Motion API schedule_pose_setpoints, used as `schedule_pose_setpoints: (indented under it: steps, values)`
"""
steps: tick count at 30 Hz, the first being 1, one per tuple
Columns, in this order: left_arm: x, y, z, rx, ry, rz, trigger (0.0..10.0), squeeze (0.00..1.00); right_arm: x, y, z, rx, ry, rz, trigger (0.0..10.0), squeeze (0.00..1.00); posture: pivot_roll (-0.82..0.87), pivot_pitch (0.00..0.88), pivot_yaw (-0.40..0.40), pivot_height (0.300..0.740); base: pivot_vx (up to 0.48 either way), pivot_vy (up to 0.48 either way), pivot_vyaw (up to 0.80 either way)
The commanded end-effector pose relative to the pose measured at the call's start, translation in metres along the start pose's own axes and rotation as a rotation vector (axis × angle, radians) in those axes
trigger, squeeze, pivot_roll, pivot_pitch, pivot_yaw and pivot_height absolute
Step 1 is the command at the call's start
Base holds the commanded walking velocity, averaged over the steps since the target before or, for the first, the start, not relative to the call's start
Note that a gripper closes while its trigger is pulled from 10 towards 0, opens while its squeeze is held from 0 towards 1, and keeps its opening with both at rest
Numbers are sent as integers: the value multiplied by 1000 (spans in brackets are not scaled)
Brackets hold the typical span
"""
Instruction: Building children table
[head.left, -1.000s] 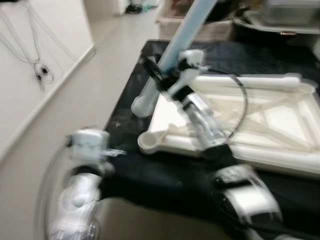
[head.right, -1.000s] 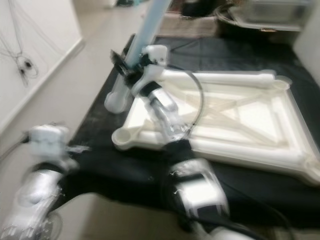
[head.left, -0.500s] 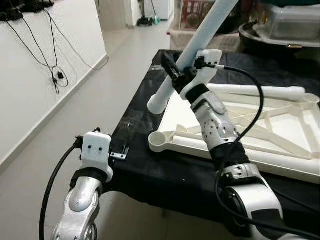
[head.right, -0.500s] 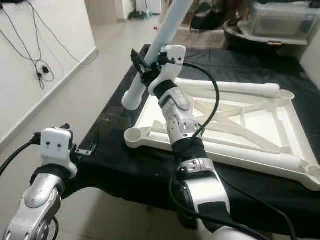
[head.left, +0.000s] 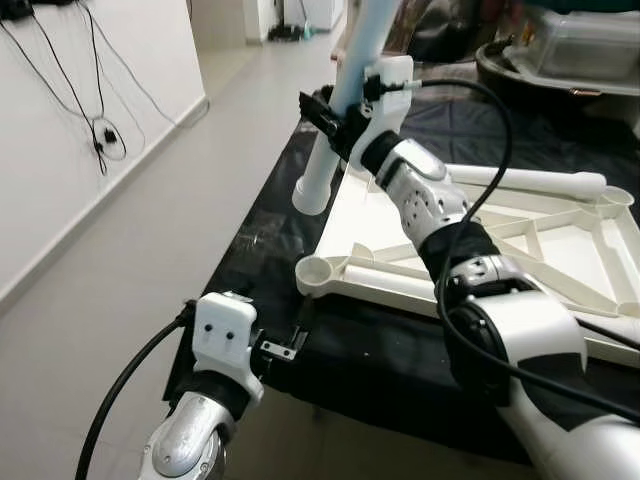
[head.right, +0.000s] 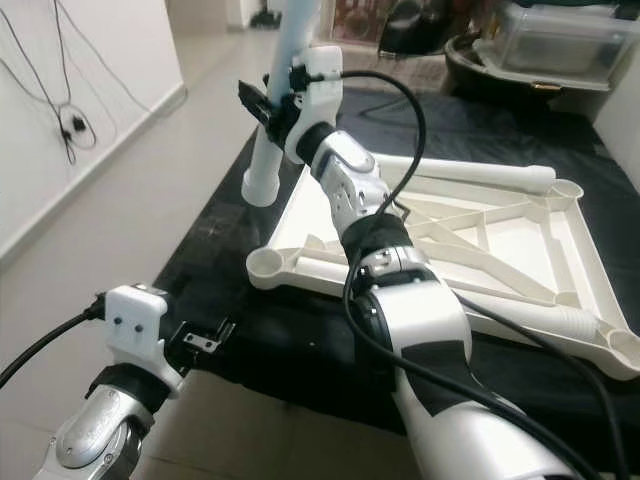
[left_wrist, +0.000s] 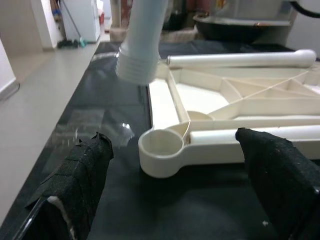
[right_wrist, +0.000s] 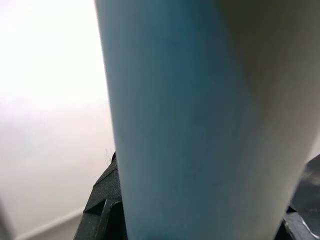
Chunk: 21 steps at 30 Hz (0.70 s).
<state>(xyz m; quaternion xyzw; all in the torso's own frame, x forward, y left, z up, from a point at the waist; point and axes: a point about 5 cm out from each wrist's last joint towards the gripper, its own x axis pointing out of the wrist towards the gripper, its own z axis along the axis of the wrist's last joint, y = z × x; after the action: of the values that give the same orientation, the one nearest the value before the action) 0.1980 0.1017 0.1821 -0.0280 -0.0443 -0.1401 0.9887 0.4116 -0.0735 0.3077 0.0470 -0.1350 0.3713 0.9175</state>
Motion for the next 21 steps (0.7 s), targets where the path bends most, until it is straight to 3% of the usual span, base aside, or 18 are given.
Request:
schedule_pose_setpoints:
  steps: [1, 4, 5, 7, 12, 14, 16, 21]
  values:
    - [-6, -3, -1, 0, 24, 1, 10000, 0, -1, 0, 3, -18, 18, 72, 10000, 0, 93, 241, -43, 740, 0, 0, 0]
    - [-12, -5, -2, -15, 38, -3, 10000, 0, -5, -1, 6, 0, 24, 162, 10000, 0, 95, 251, -40, 740, 0, 0, 0]
    - [-16, -5, -3, -20, 49, 1, 10000, 0, -9, -2, 9, 36, 30, 258, 10000, 0, 94, 265, -38, 740, 0, 0, 0]
    - [-17, -5, -3, -21, 52, 2, 10000, 0, -11, -2, 10, 50, 32, 284, 10000, 0, 94, 265, -38, 740, 0, 0, 0]
    - [-23, -6, 0, -3, 54, 6, 10000, 0, -22, -3, 10, 30, 90, 475, 10000, 0, 93, 275, -34, 740, 0, 0, 0]
    - [-23, -6, 0, -3, 54, 6, 10000, 0, -22, -3, 10, 30, 90, 475, 10000, 0, 93, 275, -34, 740, 0, 0, 0]
    - [-26, -4, 3, 17, 44, 18, 10000, 0, -28, -1, 8, 24, 112, 583, 10000, 0, 93, 275, -34, 740, 0, 0, 0]
    - [-29, -3, 2, 36, 50, 15, 10000, 0, -32, 1, 6, 5, 130, 661, 10000, 0, 98, 263, -35, 740, 0, 0, 0]
